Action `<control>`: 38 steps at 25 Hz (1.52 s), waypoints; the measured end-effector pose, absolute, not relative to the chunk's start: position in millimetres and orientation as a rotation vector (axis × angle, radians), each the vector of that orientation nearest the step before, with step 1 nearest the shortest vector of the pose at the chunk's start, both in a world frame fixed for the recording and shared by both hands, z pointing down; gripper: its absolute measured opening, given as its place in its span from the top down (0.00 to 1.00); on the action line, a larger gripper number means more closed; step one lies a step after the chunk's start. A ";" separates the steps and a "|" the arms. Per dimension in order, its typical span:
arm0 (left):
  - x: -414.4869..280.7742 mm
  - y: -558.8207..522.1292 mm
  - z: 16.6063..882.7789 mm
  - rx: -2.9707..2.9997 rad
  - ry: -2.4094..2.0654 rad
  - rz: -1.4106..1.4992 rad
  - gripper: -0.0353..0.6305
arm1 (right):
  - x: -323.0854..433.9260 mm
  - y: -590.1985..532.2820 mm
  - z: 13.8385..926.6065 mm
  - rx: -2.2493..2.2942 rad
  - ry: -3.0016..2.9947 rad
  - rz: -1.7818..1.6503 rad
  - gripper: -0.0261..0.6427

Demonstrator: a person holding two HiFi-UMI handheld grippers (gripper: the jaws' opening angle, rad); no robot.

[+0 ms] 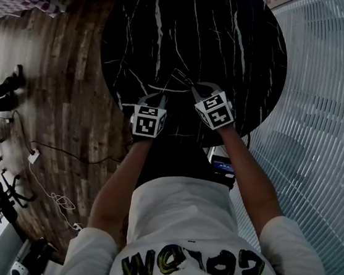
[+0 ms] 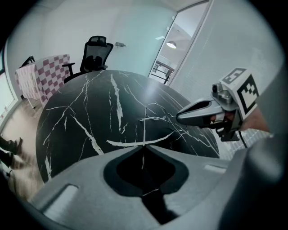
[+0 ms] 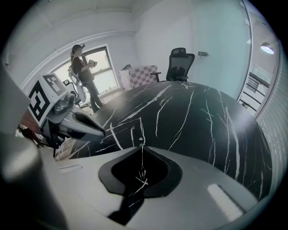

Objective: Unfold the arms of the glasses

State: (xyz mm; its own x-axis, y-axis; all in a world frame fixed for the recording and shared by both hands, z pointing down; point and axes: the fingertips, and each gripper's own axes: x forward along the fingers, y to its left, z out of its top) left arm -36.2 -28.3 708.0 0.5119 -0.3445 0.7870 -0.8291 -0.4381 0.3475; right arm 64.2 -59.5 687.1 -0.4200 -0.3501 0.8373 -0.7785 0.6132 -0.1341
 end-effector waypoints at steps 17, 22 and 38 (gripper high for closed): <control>-60.5 -39.9 710.1 2.061 -0.986 0.908 0.91 | 63.3 -49.6 685.7 0.862 -2.029 0.659 0.95; -57.8 -37.0 709.6 2.088 -0.968 0.941 0.91 | 63.3 -49.2 686.4 0.874 -2.023 0.666 0.95; -33.1 -52.2 667.0 2.452 -0.959 1.063 0.87 | 60.3 -46.2 690.3 0.895 -1.993 0.665 0.95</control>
State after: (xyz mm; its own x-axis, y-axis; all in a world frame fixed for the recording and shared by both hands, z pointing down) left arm -33.1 -52.2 667.0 0.5031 -0.4590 0.7322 -0.6816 -0.7317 0.0097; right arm 60.3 -46.2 690.3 -0.4001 -0.3457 0.8488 -0.7860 0.6057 -0.1237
